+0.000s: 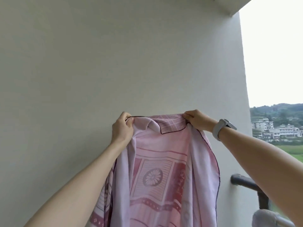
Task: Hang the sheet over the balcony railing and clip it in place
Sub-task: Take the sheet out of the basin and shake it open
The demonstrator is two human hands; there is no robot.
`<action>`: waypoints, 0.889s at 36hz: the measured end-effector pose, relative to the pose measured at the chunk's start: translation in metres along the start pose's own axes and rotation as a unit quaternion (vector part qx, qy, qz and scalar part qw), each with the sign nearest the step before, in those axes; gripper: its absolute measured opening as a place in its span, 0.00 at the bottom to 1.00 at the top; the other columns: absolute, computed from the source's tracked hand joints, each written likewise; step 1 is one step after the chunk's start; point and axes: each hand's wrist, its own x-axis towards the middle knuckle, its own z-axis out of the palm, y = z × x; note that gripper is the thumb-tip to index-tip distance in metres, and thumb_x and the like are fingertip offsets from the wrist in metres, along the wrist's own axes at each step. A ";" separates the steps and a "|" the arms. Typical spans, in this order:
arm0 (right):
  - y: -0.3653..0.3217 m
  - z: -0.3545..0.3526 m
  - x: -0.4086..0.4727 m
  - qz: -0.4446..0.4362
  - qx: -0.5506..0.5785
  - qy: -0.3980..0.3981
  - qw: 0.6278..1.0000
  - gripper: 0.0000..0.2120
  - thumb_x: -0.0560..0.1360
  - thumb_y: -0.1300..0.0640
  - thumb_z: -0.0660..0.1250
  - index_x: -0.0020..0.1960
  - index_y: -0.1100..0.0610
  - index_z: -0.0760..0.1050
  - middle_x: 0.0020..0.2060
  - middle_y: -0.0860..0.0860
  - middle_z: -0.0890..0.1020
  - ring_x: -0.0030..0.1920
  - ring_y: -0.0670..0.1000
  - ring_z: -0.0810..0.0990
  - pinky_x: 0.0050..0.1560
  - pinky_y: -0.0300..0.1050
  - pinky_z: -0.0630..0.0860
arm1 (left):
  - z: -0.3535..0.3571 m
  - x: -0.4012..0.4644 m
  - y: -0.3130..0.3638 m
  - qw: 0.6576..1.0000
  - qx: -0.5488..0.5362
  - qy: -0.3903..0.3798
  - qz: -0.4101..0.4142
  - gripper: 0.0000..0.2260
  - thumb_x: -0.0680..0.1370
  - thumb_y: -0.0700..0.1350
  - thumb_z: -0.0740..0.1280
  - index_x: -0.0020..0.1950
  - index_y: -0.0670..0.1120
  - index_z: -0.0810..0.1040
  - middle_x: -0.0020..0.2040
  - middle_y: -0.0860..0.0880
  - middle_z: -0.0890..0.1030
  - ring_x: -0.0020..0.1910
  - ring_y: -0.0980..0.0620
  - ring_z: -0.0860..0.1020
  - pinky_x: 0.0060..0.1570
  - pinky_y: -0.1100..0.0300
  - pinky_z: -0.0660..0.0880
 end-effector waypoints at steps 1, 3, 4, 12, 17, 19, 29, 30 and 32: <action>0.004 -0.016 -0.001 0.010 -0.010 0.035 0.999 0.16 0.80 0.57 0.56 0.37 0.62 0.71 0.36 0.57 0.76 0.39 0.54 0.72 0.40 0.45 0.66 | 0.009 0.006 0.019 1.000 -0.009 0.006 0.016 0.05 0.78 0.41 0.61 0.45 0.42 0.74 0.39 0.49 0.77 0.40 0.47 0.72 0.35 0.62 0.59; 0.012 -0.053 -0.006 0.033 -0.027 0.118 0.992 0.14 0.79 0.56 0.56 0.45 0.63 0.77 0.43 0.59 0.81 0.45 0.58 0.77 0.46 0.48 0.72 | 0.026 0.018 0.064 0.998 -0.046 0.021 0.042 0.05 0.78 0.41 0.62 0.45 0.41 0.75 0.41 0.47 0.78 0.40 0.49 0.72 0.36 0.64 0.61; 0.015 -0.074 -0.008 0.040 -0.034 0.161 0.986 0.14 0.79 0.56 0.55 0.47 0.61 0.78 0.45 0.59 0.81 0.47 0.60 0.77 0.48 0.50 0.74 | 0.035 0.025 0.090 0.995 -0.071 0.030 0.056 0.05 0.78 0.41 0.62 0.45 0.41 0.75 0.42 0.46 0.79 0.41 0.49 0.72 0.36 0.64 0.61; 0.057 -0.263 -0.075 0.049 -0.028 0.301 0.952 0.14 0.77 0.61 0.56 0.36 0.57 0.74 0.36 0.57 0.78 0.41 0.57 0.75 0.41 0.47 0.70 | 0.094 0.002 0.273 0.966 -0.206 0.032 0.152 0.05 0.78 0.41 0.61 0.45 0.42 0.75 0.44 0.46 0.80 0.44 0.49 0.75 0.42 0.62 0.67; 0.106 -0.321 -0.146 0.082 0.022 0.259 0.962 0.16 0.79 0.54 0.57 0.38 0.59 0.74 0.34 0.54 0.77 0.38 0.51 0.74 0.35 0.41 0.70 | 0.121 -0.060 0.330 0.963 -0.223 0.003 0.155 0.04 0.77 0.41 0.62 0.45 0.42 0.76 0.41 0.50 0.77 0.42 0.51 0.74 0.38 0.67 0.63; 0.114 -0.341 -0.171 0.094 0.046 0.236 0.966 0.16 0.79 0.53 0.58 0.40 0.61 0.76 0.35 0.54 0.77 0.37 0.51 0.74 0.34 0.40 0.71 | 0.121 -0.077 0.352 0.964 -0.220 0.003 0.152 0.04 0.77 0.41 0.63 0.45 0.42 0.76 0.41 0.51 0.77 0.42 0.51 0.74 0.38 0.67 0.63; 0.085 -0.446 -0.286 0.105 0.084 0.270 0.954 0.14 0.78 0.48 0.59 0.46 0.54 0.79 0.33 0.50 0.76 0.32 0.47 0.73 0.25 0.33 0.72 | 0.074 -0.154 0.483 0.963 -0.221 -0.031 0.149 0.06 0.78 0.47 0.62 0.47 0.46 0.77 0.47 0.47 0.81 0.46 0.46 0.77 0.43 0.56 0.71; 0.083 -0.451 -0.301 0.106 0.080 0.284 0.950 0.13 0.78 0.49 0.59 0.47 0.54 0.79 0.34 0.50 0.77 0.33 0.46 0.73 0.24 0.32 0.71 | 0.069 -0.163 0.491 0.963 -0.222 -0.040 0.149 0.06 0.78 0.47 0.63 0.48 0.46 0.77 0.48 0.47 0.80 0.46 0.46 0.77 0.44 0.55 0.72; 0.079 -0.464 -0.332 0.104 0.099 0.331 0.933 0.12 0.79 0.53 0.58 0.49 0.55 0.79 0.36 0.51 0.79 0.35 0.48 0.75 0.27 0.33 0.72 | 0.060 -0.186 0.506 0.962 -0.218 -0.065 0.150 0.07 0.77 0.47 0.64 0.49 0.47 0.79 0.49 0.46 0.79 0.47 0.46 0.77 0.48 0.53 0.73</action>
